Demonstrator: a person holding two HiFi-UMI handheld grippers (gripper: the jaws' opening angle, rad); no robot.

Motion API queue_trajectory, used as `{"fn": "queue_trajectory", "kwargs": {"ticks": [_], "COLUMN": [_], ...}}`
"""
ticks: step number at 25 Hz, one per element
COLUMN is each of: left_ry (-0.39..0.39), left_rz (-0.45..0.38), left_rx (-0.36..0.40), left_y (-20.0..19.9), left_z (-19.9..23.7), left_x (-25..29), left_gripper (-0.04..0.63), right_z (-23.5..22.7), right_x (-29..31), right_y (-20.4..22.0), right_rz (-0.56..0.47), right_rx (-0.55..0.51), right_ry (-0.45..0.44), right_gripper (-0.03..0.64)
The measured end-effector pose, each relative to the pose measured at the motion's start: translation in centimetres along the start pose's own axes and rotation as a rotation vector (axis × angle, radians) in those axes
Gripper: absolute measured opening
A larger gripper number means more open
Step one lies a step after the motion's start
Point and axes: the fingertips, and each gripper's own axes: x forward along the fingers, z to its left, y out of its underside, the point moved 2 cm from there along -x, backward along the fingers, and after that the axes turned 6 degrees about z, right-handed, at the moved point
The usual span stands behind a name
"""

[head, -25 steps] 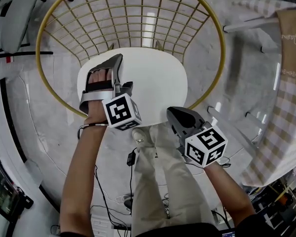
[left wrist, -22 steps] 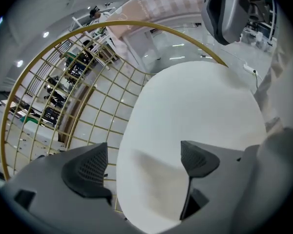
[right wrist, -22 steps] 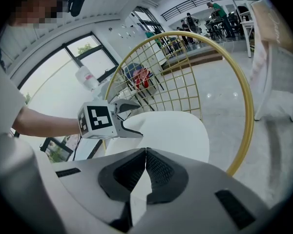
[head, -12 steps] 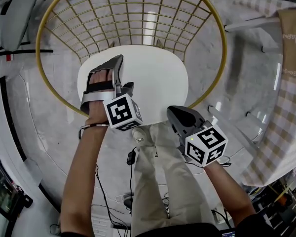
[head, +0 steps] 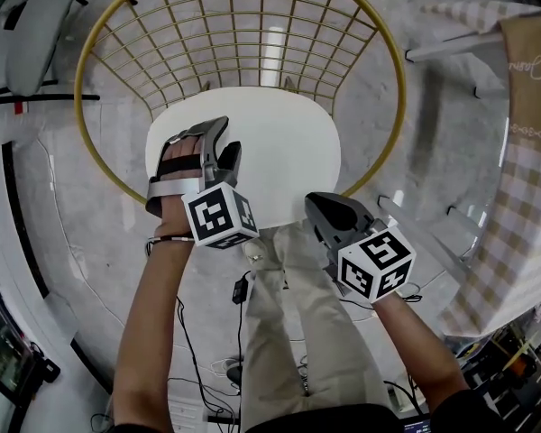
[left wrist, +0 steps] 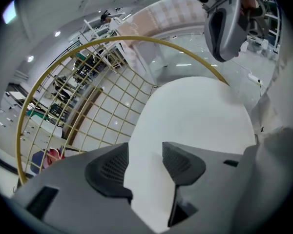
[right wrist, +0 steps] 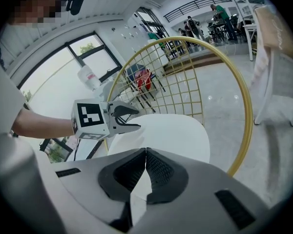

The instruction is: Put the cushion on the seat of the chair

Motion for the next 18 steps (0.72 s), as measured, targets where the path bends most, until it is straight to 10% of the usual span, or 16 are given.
{"fn": "queue_trajectory", "kwargs": {"ticks": [18], "left_ry": [-0.024], "left_rz": [-0.108], "left_rx": [-0.273], "left_y": [-0.1], "left_z": [2.7], "left_x": [-13.0], "left_gripper": [0.077], "right_z": [6.9], "right_x": [-6.9], "right_y": [-6.0], "right_rz": [-0.067], "right_rx": [-0.071], "right_ry": [0.028], "right_gripper": [0.018]}}
